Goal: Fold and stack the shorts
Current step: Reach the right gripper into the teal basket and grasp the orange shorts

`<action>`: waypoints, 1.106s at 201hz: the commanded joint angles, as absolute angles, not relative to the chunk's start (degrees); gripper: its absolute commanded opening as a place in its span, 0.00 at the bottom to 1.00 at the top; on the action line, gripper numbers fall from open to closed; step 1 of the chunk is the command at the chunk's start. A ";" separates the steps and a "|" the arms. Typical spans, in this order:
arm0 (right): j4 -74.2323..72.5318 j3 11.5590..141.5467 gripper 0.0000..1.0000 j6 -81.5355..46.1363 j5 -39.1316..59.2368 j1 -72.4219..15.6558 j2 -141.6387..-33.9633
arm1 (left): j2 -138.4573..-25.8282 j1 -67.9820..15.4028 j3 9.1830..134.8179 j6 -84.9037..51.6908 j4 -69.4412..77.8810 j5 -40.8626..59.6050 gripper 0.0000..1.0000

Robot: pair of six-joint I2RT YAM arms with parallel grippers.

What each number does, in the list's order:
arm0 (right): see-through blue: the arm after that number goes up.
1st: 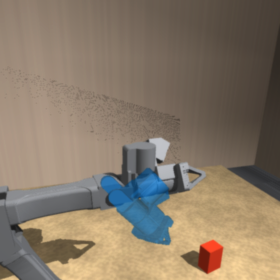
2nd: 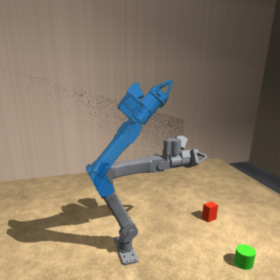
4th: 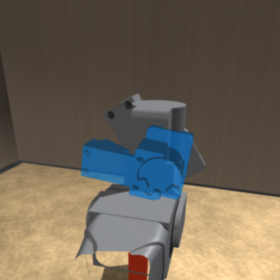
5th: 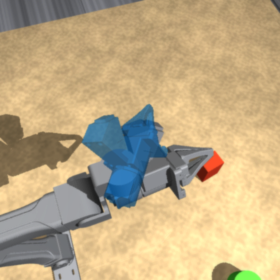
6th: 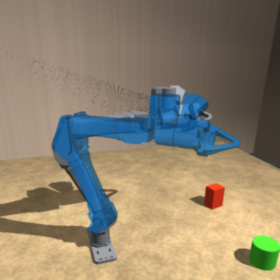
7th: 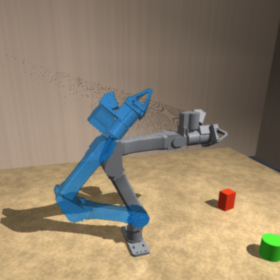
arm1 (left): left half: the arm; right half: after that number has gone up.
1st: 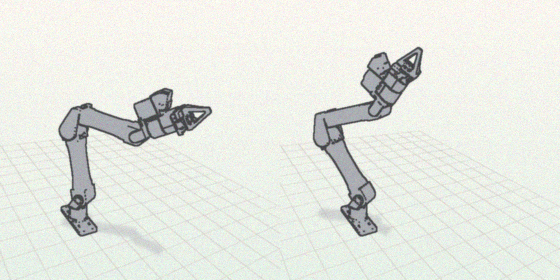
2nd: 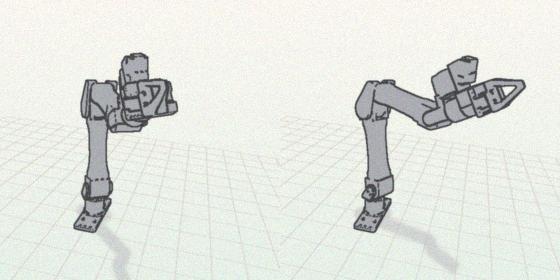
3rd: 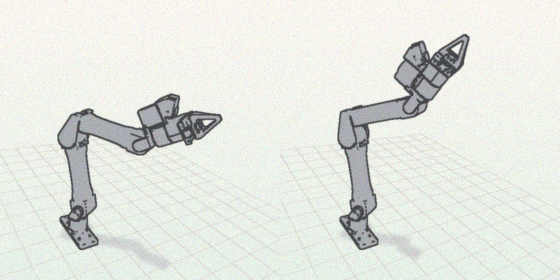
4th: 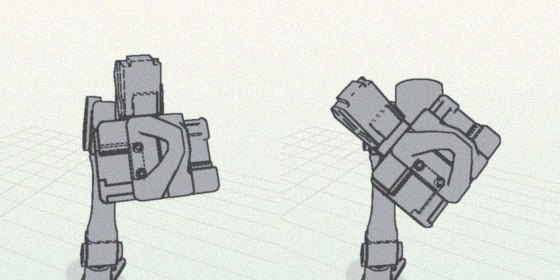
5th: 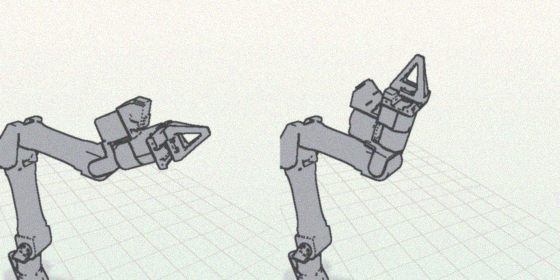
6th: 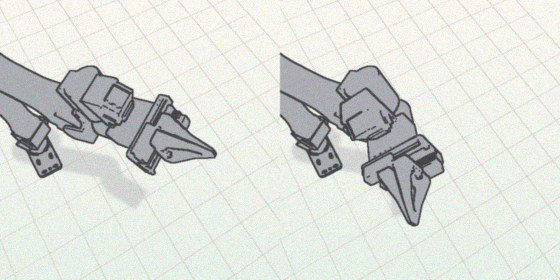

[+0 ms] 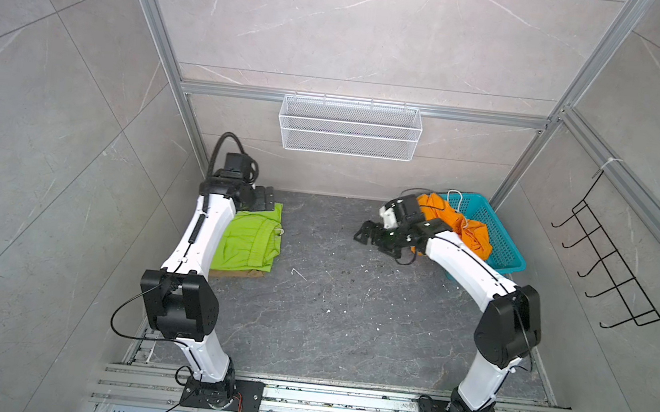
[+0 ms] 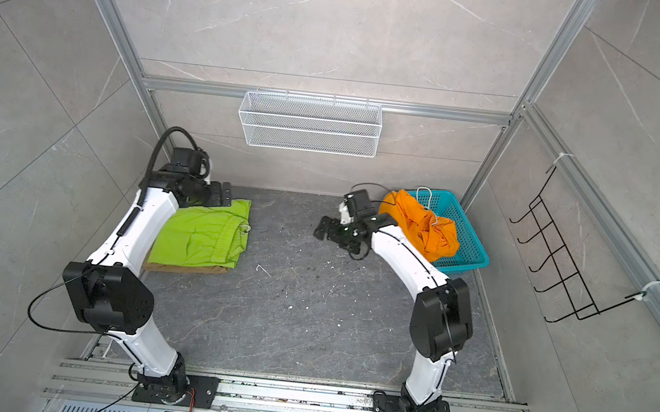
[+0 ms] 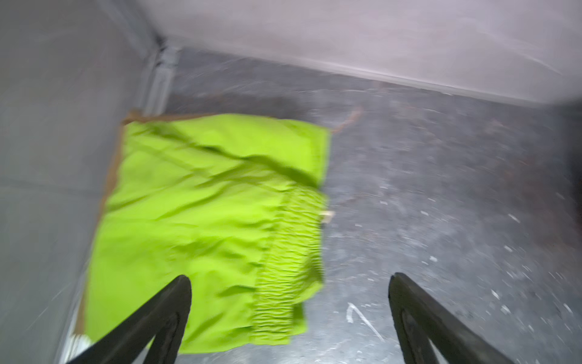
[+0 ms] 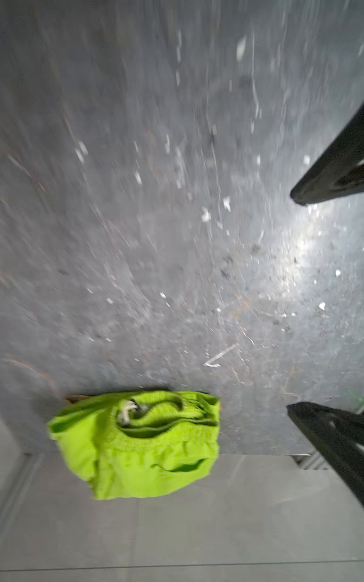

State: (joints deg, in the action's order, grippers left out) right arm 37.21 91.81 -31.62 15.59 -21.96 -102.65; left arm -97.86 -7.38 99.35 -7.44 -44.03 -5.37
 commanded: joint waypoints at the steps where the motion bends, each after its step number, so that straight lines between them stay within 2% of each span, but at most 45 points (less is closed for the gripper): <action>1: 41.76 89.95 1.00 -29.09 9.10 -14.75 -98.14 | -96.30 -15.00 98.98 -3.53 -39.66 -14.03 1.00; 33: 41.58 89.36 1.00 -29.66 10.97 -5.53 -98.12 | -98.84 -25.54 99.10 6.78 -34.02 -28.12 1.00; 60: 41.99 91.16 1.00 -29.49 11.72 -1.54 -101.04 | -103.91 -31.36 98.98 18.25 -25.25 -42.04 1.00; 75: 42.23 92.31 1.00 -29.48 11.80 -0.26 -102.94 | -107.49 -33.13 102.00 20.48 -25.67 -45.46 1.00; 100: 42.11 93.36 1.00 -29.27 10.43 0.68 -105.20 | -110.45 -34.33 106.22 16.46 -31.26 -41.13 1.00; 141: 43.85 96.78 1.00 -28.54 8.88 1.80 -109.51 | -110.06 -34.54 104.50 9.30 -32.78 -31.11 1.00; 182: 42.90 97.31 1.00 -29.32 7.93 2.00 -112.97 | -110.80 -34.63 103.68 4.38 -35.29 -27.32 1.00; 222: 40.91 98.34 1.00 -30.80 9.80 6.28 -113.10 | -109.25 -34.63 99.07 1.62 -34.47 -22.46 1.00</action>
